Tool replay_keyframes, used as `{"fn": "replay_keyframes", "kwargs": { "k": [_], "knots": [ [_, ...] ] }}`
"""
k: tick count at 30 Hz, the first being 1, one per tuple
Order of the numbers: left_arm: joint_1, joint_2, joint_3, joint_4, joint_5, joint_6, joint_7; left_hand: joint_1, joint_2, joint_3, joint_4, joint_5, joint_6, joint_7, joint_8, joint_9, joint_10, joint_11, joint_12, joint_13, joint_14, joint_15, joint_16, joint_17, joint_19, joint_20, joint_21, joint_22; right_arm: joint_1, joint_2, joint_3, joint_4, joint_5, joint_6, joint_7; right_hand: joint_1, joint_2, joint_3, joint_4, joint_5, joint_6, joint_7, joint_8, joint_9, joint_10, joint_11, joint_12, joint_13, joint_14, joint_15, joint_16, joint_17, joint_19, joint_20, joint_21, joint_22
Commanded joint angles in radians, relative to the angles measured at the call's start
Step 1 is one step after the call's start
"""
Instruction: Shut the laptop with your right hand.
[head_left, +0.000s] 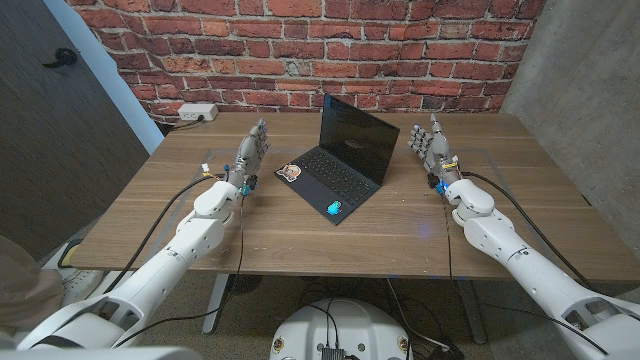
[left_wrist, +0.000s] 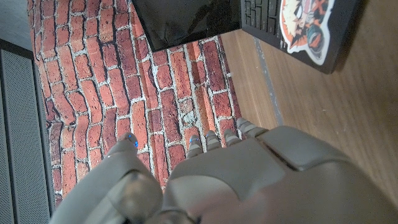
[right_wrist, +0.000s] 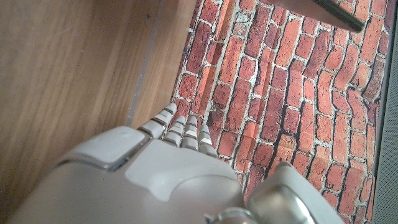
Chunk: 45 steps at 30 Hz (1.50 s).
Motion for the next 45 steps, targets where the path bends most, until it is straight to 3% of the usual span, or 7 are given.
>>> {"fn": "replay_keyframes", "kwargs": {
  "k": [1, 5, 10, 14, 19, 32, 45],
  "knots": [
    [-0.017, -0.003, 0.001, 0.023, -0.004, -0.014, -0.022, 0.005, -0.001, 0.004, 0.001, 0.004, 0.005, -0.012, 0.007, 0.005, 0.013, 0.005, 0.011, 0.006, -0.029, -0.012, 0.007, 0.004, -0.001, 0.015, 0.003, 0.004, 0.001, -0.001, -0.007, -0.008, -0.004, -0.006, 0.001, 0.004, -0.005, 0.006, -0.001, 0.008, 0.003, 0.004, 0.006, 0.003, 0.003, 0.004, 0.007, 0.004, 0.002, -0.006, 0.007, 0.001, 0.010, -0.011, 0.008, 0.003],
    [-0.015, -0.002, -0.002, 0.024, -0.007, -0.016, -0.023, 0.005, -0.001, 0.003, 0.001, 0.004, 0.008, -0.012, 0.008, 0.005, 0.013, 0.005, 0.011, 0.006, -0.030, -0.011, 0.007, 0.004, -0.001, 0.013, 0.003, 0.004, -0.004, -0.004, -0.009, -0.025, -0.007, -0.008, -0.004, 0.010, -0.005, -0.002, -0.007, 0.008, -0.001, -0.036, 0.007, 0.003, 0.022, -0.043, 0.016, 0.005, -0.009, 0.032, 0.004, 0.001, -0.008, 0.054, 0.005, 0.003],
    [0.003, 0.013, -0.012, 0.005, -0.009, -0.013, -0.012, 0.004, 0.000, 0.002, 0.001, 0.004, 0.020, -0.007, 0.012, 0.005, 0.013, 0.005, 0.011, 0.006, -0.030, -0.008, 0.007, 0.004, -0.002, 0.012, 0.003, 0.004, -0.004, -0.003, -0.016, -0.027, -0.035, 0.023, -0.007, 0.016, -0.001, -0.005, -0.010, 0.008, 0.004, -0.072, 0.011, 0.004, 0.055, -0.095, 0.028, 0.005, -0.021, 0.015, 0.003, 0.001, -0.020, 0.055, 0.004, 0.003],
    [0.006, 0.021, -0.010, 0.019, 0.007, -0.033, -0.019, 0.003, 0.000, 0.001, 0.002, 0.004, 0.039, -0.008, 0.018, 0.005, 0.025, 0.004, 0.015, 0.006, -0.025, -0.003, 0.009, 0.004, 0.001, 0.015, 0.004, 0.004, 0.004, -0.010, -0.033, -0.020, -0.099, 0.066, -0.021, 0.022, 0.005, -0.006, -0.014, 0.008, 0.029, -0.065, 0.019, 0.004, 0.082, -0.056, 0.035, 0.004, -0.025, -0.002, 0.004, 0.001, -0.026, 0.018, 0.006, 0.003],
    [0.013, 0.008, -0.005, 0.012, 0.001, -0.030, -0.014, 0.002, -0.001, -0.001, 0.002, 0.004, 0.045, -0.006, 0.019, 0.005, 0.033, 0.003, 0.017, 0.006, -0.023, -0.001, 0.010, 0.004, 0.003, 0.014, 0.005, 0.004, -0.015, -0.040, -0.034, -0.070, -0.128, 0.064, -0.033, 0.031, 0.015, -0.005, -0.019, 0.009, 0.062, -0.069, 0.027, 0.003, 0.102, -0.095, 0.038, 0.004, -0.029, -0.024, 0.003, 0.000, -0.033, 0.000, 0.005, 0.003],
    [0.041, 0.050, 0.017, -0.035, 0.047, 0.012, 0.015, -0.003, 0.000, -0.007, 0.003, 0.005, 0.070, 0.004, 0.022, 0.005, 0.097, -0.011, 0.036, 0.006, 0.001, -0.009, 0.016, 0.004, 0.015, 0.005, 0.009, 0.004, -0.034, -0.047, -0.033, -0.103, -0.187, 0.115, -0.065, 0.036, 0.030, -0.009, -0.024, 0.009, 0.242, -0.070, 0.074, 0.003, 0.071, -0.094, 0.019, 0.003, -0.050, -0.046, 0.002, 0.000, -0.051, -0.008, 0.006, 0.003],
    [0.092, 0.100, 0.016, -0.119, 0.046, 0.046, 0.009, 0.005, 0.009, -0.011, -0.004, 0.006, 0.154, 0.014, 0.031, 0.005, 0.181, -0.031, 0.043, 0.005, 0.081, -0.067, 0.029, 0.001, 0.043, -0.041, 0.012, 0.002, -0.087, -0.065, -0.026, -0.156, -0.148, 0.098, -0.046, 0.038, 0.035, -0.015, -0.028, 0.008, 0.249, -0.084, 0.057, 0.003, 0.110, -0.070, 0.034, 0.004, -0.048, -0.034, 0.006, 0.001, -0.063, -0.001, 0.007, 0.004]
  ]
}}
